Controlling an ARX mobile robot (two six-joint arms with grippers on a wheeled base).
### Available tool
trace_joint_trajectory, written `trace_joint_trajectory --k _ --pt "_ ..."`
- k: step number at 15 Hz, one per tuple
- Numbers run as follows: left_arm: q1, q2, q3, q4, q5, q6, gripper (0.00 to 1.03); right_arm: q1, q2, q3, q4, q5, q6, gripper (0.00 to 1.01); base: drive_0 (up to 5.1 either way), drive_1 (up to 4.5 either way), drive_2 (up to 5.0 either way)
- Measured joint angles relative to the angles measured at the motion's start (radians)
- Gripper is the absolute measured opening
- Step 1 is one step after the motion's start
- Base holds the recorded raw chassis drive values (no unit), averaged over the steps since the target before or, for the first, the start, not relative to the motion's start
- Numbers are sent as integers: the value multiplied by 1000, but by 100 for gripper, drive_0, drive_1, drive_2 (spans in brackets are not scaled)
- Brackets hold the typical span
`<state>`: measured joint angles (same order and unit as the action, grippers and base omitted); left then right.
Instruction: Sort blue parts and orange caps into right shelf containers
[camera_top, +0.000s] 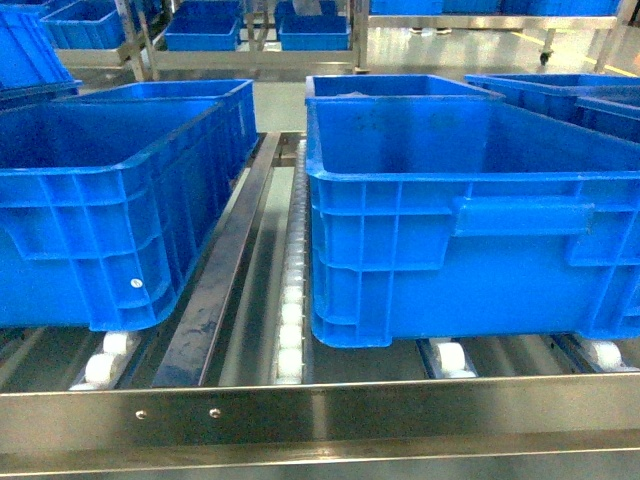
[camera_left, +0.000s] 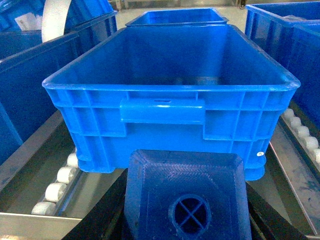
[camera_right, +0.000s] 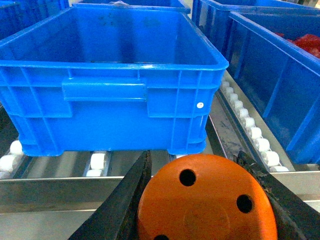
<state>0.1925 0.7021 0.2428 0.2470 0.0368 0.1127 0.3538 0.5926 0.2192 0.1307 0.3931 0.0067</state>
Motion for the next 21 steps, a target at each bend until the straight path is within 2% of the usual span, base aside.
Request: trace_joint_trajectory --k 5,6,7,8,10,12,13,14,15,17,18,19,21 --pt "0 0 0 0 0 0 44 0 0 0 0 0 0 43 0 0 0" --pt "0 0 0 0 0 0 44 -8 -3 -3 27 -37 -19 43 0 0 0" --pt "0 0 0 0 0 0 44 -27 -4 11 51 -152 -56 43 0 0 0" --pt "0 0 0 0 0 0 44 -43 29 58 56 -233 -58 43 0 0 0" --pt "0 0 0 0 0 0 44 -125 191 182 176 -330 -43 43 0 0 0" --pt "0 0 0 0 0 0 44 -183 463 353 335 -367 -26 43 0 0 0" --pt "0 0 0 0 0 0 44 -207 615 472 337 -366 -19 46 0 0 0" --pt "0 0 0 0 0 0 44 -225 756 582 312 -378 -2 59 0 0 0" --pt "0 0 0 0 0 0 44 -222 835 620 323 -354 0 72 0 0 0" --pt "0 0 0 0 0 0 44 -169 721 486 344 -333 -12 97 0 0 0" --pt "-38 37 -3 90 -105 29 44 -142 605 410 324 -349 -11 98 0 0 0" --pt "-53 137 48 172 -152 67 44 -123 497 314 288 -342 -16 98 0 0 0" --pt "-71 389 220 283 -105 99 44 -105 362 168 159 -306 2 98 0 0 0"
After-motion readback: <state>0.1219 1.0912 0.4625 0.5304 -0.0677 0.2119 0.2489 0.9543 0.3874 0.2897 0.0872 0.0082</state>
